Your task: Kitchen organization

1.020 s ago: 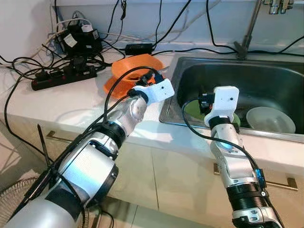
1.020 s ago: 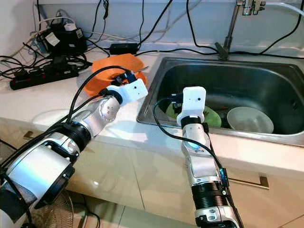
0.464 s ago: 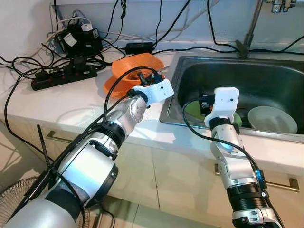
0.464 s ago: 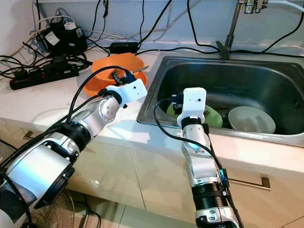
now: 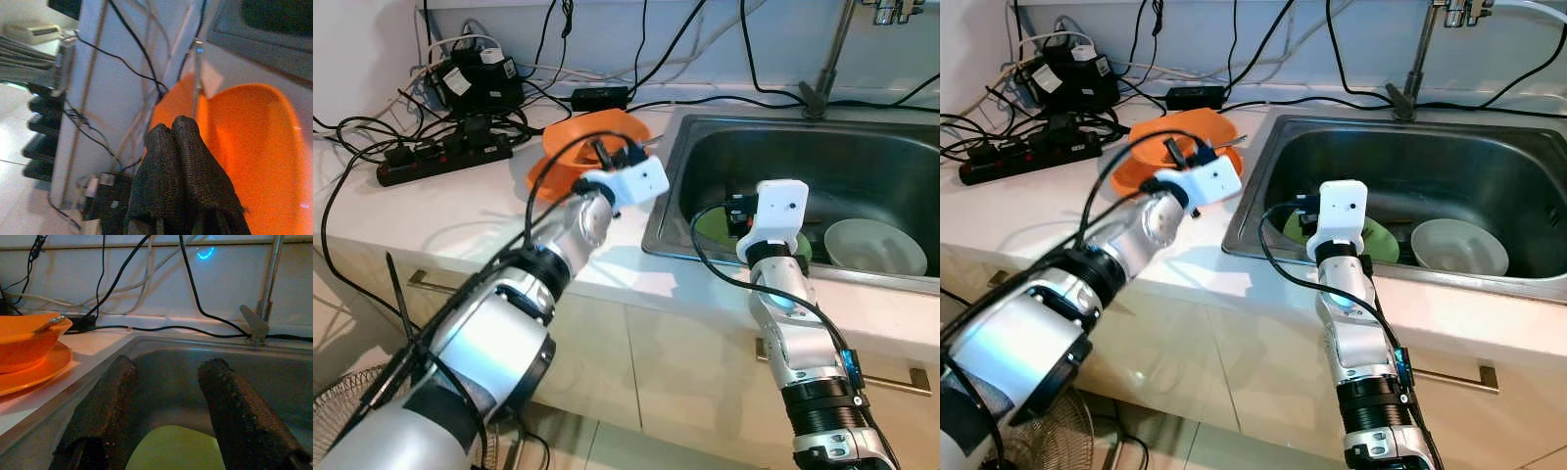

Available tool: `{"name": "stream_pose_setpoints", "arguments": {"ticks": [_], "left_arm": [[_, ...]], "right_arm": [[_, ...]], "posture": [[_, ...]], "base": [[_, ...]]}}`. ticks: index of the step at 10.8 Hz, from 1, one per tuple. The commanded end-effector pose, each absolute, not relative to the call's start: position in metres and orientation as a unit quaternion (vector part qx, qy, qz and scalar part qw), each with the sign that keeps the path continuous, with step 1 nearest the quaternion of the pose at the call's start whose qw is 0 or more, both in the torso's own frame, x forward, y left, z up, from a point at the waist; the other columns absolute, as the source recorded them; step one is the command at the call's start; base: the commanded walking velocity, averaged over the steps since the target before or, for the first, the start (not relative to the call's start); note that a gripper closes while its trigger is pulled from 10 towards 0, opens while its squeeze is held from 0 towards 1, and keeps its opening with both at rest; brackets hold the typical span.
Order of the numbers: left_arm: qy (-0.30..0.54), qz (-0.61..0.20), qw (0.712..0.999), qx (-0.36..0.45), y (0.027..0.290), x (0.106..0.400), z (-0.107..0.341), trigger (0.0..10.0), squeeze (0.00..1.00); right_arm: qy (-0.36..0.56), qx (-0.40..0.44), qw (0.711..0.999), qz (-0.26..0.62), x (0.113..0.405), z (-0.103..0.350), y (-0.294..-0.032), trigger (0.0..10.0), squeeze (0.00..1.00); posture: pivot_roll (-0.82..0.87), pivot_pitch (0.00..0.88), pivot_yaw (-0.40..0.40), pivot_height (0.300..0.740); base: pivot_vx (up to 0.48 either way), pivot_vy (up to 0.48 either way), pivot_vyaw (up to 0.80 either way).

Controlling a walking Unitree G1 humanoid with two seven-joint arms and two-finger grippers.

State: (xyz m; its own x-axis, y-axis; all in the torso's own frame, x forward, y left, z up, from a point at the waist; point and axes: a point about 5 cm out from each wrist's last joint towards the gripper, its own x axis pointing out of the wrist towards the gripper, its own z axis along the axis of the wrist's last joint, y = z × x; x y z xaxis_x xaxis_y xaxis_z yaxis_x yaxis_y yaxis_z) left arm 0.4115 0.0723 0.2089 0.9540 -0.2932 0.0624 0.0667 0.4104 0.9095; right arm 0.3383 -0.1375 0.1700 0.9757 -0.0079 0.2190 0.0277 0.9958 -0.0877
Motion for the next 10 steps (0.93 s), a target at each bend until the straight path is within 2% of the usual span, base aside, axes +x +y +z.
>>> {"name": "stream_pose_setpoints", "arguments": {"ticks": [1, 2, 4, 5, 6, 7, 8, 10], "left_arm": [[-0.128, -0.088, 0.822, 0.548, 0.075, 0.414, 0.222, 0.0, 0.00], [-0.169, -0.066, 0.809, 0.560, 0.072, 0.414, 0.234, 0.0, 0.00], [-0.202, -0.051, 0.802, 0.560, 0.070, 0.414, 0.243, 0.0, 0.00], [-0.212, -0.057, 0.809, 0.545, 0.066, 0.412, 0.245, 1.0, 0.00], [-0.211, -0.059, 0.811, 0.543, 0.065, 0.412, 0.244, 4.7, 0.00], [-0.205, -0.071, 0.822, 0.527, 0.064, 0.410, 0.237, 10.0, 0.00], [-0.206, -0.090, 0.829, 0.512, 0.062, 0.408, 0.232, 10.0, 1.00], [-0.197, -0.123, 0.831, 0.505, 0.061, 0.404, 0.218, 10.0, 1.00]], "right_arm": [[-0.103, -0.046, 0.994, -0.011, 0.338, 0.168, -0.137, 10.0, 0.00], [-0.102, -0.046, 0.994, -0.011, 0.338, 0.167, -0.137, 10.0, 0.00], [-0.102, -0.045, 0.994, -0.011, 0.338, 0.167, -0.136, 10.0, 0.00], [-0.101, -0.045, 0.994, -0.010, 0.339, 0.167, -0.136, 10.0, 0.00], [-0.101, -0.045, 0.994, -0.010, 0.339, 0.167, -0.136, 10.0, 0.00], [-0.101, -0.045, 0.994, -0.009, 0.339, 0.166, -0.136, 10.0, 0.00], [-0.101, -0.045, 0.994, -0.010, 0.339, 0.166, -0.136, 10.0, 0.00], [-0.099, -0.046, 0.994, -0.010, 0.339, 0.165, -0.136, 10.0, 0.00]], "posture": [[-0.03, 0.026, 0.129, 0.740], [-0.03, 0.026, 0.130, 0.740], [-0.02, 0.025, 0.128, 0.740], [-0.02, 0.023, 0.127, 0.740], [-0.02, 0.020, 0.128, 0.740], [-0.02, 0.016, 0.129, 0.740], [-0.02, 0.016, 0.129, 0.740], [-0.01, 0.011, 0.127, 0.740]], "base": [[0.000, 0.000, 0.00], [0.000, 0.000, 0.00], [0.000, 0.000, 0.00], [0.000, 0.000, 0.00], [0.000, 0.000, 0.00], [0.000, 0.000, 0.00], [0.000, 0.000, 0.00], [0.000, 0.000, 0.00]]}}
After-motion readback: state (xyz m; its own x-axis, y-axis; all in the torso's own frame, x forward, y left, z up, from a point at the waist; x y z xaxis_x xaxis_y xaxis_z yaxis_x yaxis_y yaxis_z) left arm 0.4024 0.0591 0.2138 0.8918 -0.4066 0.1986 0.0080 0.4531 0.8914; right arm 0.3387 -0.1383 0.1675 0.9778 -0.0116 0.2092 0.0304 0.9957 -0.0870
